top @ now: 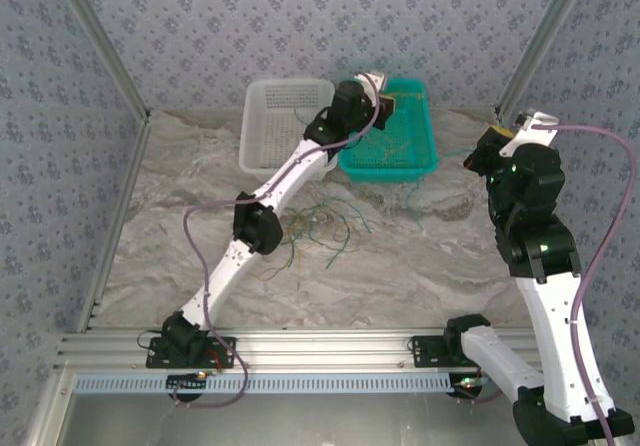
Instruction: Untangle the cables
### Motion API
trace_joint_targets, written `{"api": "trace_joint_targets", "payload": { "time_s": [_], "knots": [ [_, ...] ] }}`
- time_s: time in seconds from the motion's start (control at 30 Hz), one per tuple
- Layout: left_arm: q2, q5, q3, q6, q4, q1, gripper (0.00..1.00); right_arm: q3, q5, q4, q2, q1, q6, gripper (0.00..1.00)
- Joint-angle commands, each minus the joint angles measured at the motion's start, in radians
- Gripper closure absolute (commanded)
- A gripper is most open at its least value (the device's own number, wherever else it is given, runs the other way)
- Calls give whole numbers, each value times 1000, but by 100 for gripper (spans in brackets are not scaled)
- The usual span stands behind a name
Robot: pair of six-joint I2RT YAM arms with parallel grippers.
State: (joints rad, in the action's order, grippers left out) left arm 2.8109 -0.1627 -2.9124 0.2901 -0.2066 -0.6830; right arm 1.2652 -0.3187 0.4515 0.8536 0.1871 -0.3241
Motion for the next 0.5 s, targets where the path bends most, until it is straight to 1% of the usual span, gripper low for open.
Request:
{"api": "trace_joint_targets", "payload": {
  "time_s": [0.0, 0.03, 0.1, 0.13, 0.17, 0.23, 0.33, 0.47],
  "knots": [
    [1, 45, 53, 50, 57, 10, 88, -7, -7, -39, -5, 8, 9, 100],
    [2, 49, 56, 52, 62, 9, 74, -7, -5, -39, -6, 6, 9, 100],
    [2, 44, 55, 30, 56, 5, 67, -7, -1, -40, -4, 9, 10, 100],
    [-4, 58, 53, 6, 45, 2, 55, -6, 0, -38, -5, 9, 11, 100],
    [-10, 82, 52, -10, 25, -2, 48, -5, 1, -36, -5, 8, 12, 100],
    [-37, 96, 47, -59, -36, -3, 48, -4, -1, -36, -5, 9, 14, 100],
    [-81, 105, 46, -121, -134, -3, 39, -6, -3, -39, -5, 8, 15, 100],
    [-172, 97, 45, -181, -268, -2, 33, -2, 26, -46, 22, 9, 13, 100]
  ]
}}
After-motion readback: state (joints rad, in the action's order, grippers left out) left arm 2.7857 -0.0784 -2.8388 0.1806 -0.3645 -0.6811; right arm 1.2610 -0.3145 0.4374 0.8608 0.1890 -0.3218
